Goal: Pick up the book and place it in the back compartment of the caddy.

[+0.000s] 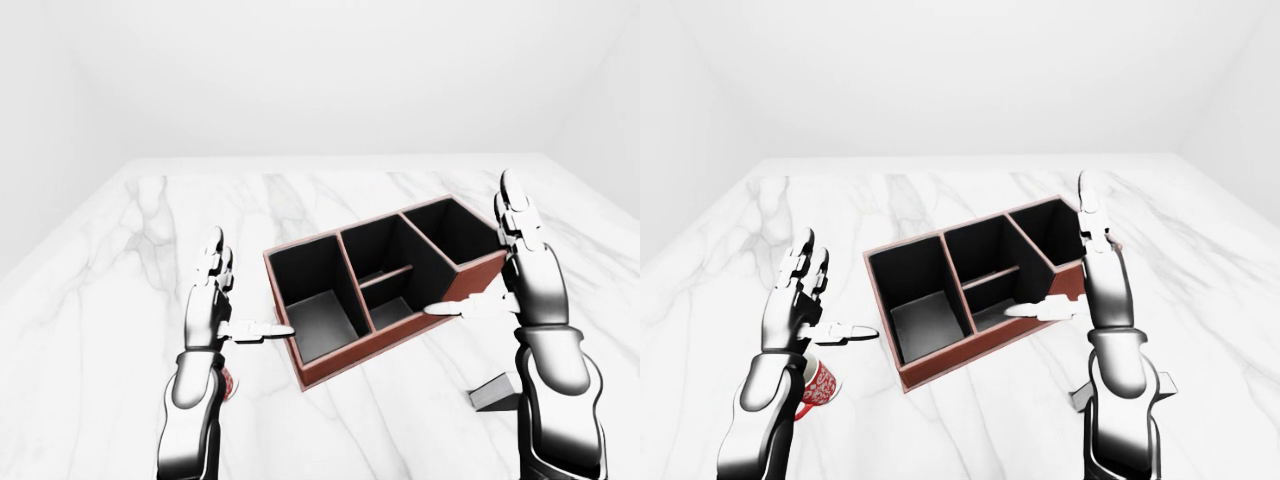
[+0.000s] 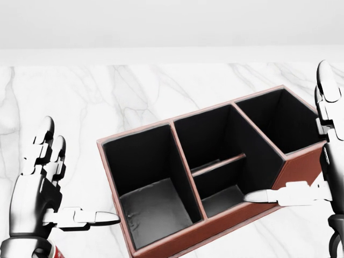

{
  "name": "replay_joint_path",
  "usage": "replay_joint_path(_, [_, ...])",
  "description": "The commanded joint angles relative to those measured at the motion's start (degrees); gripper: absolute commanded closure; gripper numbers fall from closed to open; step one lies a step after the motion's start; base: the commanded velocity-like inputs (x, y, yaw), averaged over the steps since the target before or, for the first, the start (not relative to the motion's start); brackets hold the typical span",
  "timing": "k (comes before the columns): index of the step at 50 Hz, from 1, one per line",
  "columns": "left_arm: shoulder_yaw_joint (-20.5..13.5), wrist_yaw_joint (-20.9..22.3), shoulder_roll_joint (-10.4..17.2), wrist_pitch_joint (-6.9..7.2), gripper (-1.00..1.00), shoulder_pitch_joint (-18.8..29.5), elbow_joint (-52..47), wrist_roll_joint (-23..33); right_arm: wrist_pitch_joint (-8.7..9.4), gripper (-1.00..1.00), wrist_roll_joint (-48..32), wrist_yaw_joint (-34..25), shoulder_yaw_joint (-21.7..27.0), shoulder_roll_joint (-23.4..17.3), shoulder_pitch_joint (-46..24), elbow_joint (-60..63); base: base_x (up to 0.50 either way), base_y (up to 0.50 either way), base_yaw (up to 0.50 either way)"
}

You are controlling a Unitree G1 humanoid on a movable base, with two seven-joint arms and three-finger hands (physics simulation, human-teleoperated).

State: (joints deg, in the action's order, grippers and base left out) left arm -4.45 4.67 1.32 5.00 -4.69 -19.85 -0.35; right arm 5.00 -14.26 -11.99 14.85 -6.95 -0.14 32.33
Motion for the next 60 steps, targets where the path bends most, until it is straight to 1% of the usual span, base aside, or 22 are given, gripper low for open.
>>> replay_joint_path(1, [-0.18,-0.03,0.06,0.0,-1.0,0.24,0.26,-0.05,0.0,-1.0,-2.81,-2.28,2.92,-1.41,-0.88,-0.79,0.0,0.0,0.0])
replay_joint_path(4, [-0.14,-0.07,0.05,0.0,-1.0,0.28,0.52,-0.03,0.0,-1.0,-3.14,-2.52,3.46,-1.74,-0.91,-0.65,0.0,0.0,0.0])
replay_joint_path(5, [-0.21,-0.07,0.08,0.0,-1.0,0.26,0.12,-0.08,0.0,-1.0,-3.87,-2.88,4.58,-2.84,-0.91,-0.95,0.0,0.0,0.0])
replay_joint_path(12, [-0.43,-0.08,0.12,0.0,-1.0,0.31,0.15,-0.19,0.0,-1.0,-5.41,-4.69,7.11,-3.88,-0.92,-1.54,0.0,0.0,0.0])
replay_joint_path(13, [-0.88,-0.11,0.27,0.0,-1.0,0.59,-0.03,-0.44,0.0,-1.0,-10.61,-5.87,6.92,-6.2,2.3,-3.73,0.0,0.0,0.0])
replay_joint_path(17, [-0.88,-0.09,0.26,0.0,-1.0,0.57,-0.19,-0.41,0.0,-1.0,-12.76,-7.57,8.08,-4.66,1.91,-4.38,0.0,0.0,0.0])
replay_joint_path(22, [-0.94,-0.06,0.27,0.0,-1.0,0.65,-0.17,-0.44,0.0,-1.0,-14.0,-8.14,8.4,-3.97,1.9,-4.81,0.0,0.0,0.0])
replay_joint_path(38, [-1.03,-0.13,0.31,0.0,-1.0,0.85,0.23,-0.46,0.0,-1.0,-16.14,-10.41,10.16,-3.87,2.8,-3.94,0.0,0.0,0.0])
replay_joint_path(60, [-1.18,-0.11,0.4,0.0,-1.0,1.06,0.94,-0.54,0.0,-1.0,-20.02,-13.86,10.96,-2.61,5.61,-3.19,0.0,0.0,0.0])
